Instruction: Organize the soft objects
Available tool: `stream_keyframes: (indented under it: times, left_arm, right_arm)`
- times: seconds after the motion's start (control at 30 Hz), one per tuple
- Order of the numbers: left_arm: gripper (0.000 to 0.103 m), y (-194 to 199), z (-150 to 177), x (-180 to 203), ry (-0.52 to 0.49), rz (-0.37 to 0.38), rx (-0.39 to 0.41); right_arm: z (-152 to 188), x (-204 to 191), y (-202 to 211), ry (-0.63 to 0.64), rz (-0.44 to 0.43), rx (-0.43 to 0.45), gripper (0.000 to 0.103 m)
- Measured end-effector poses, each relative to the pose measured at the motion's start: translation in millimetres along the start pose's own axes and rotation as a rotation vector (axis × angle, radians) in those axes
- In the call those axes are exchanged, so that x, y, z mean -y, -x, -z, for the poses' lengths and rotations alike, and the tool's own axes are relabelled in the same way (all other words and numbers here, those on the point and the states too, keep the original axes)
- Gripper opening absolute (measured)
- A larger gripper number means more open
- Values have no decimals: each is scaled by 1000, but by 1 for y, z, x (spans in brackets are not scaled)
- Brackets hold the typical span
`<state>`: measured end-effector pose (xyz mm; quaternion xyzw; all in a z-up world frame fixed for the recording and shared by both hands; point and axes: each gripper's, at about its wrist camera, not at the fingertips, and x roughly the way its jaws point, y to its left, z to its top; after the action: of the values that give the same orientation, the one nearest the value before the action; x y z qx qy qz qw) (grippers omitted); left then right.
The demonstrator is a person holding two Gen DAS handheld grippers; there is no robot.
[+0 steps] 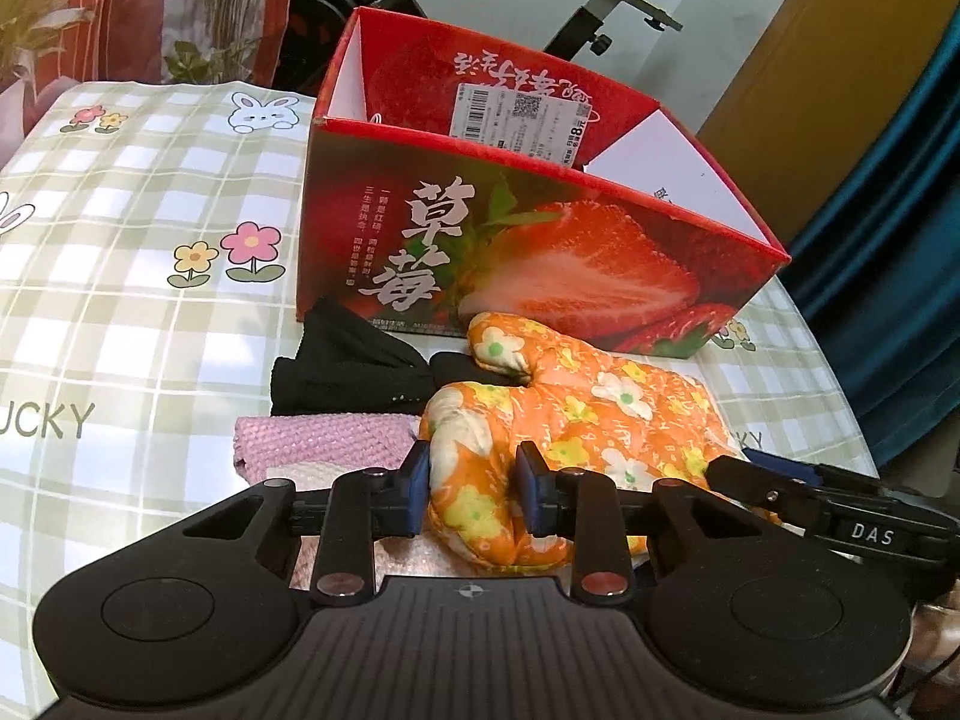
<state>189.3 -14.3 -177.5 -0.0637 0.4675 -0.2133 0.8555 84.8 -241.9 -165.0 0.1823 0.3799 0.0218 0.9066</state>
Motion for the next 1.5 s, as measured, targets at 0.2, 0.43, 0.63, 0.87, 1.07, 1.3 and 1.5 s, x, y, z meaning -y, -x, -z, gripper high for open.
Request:
stream_keyframes:
  times: [0.2,0.43,0.63,0.87,1.07,1.3,1.5]
  left_arm:
    - [27,4,1,5,-34,-7,13]
    - [18,18,-3,14,-76,2,57]
    - [17,38,-12,17,-81,24,126]
    - [17,69,-32,27,-97,25,236]
    - [17,97,-50,35,-99,39,332]
    - [17,100,-74,37,-97,33,395]
    - [17,70,-110,36,-98,-21,399]
  right_arm:
    - [-4,-9,2,30,-2,4,35]
    - [-21,-26,23,151,-22,67,9]
    - [-43,-45,47,239,-54,147,9]
    - [-76,-69,67,330,-85,214,8]
    - [-100,-82,83,379,-119,264,8]
    - [-128,-87,84,421,-110,313,8]
    - [-158,-88,48,496,-31,328,8]
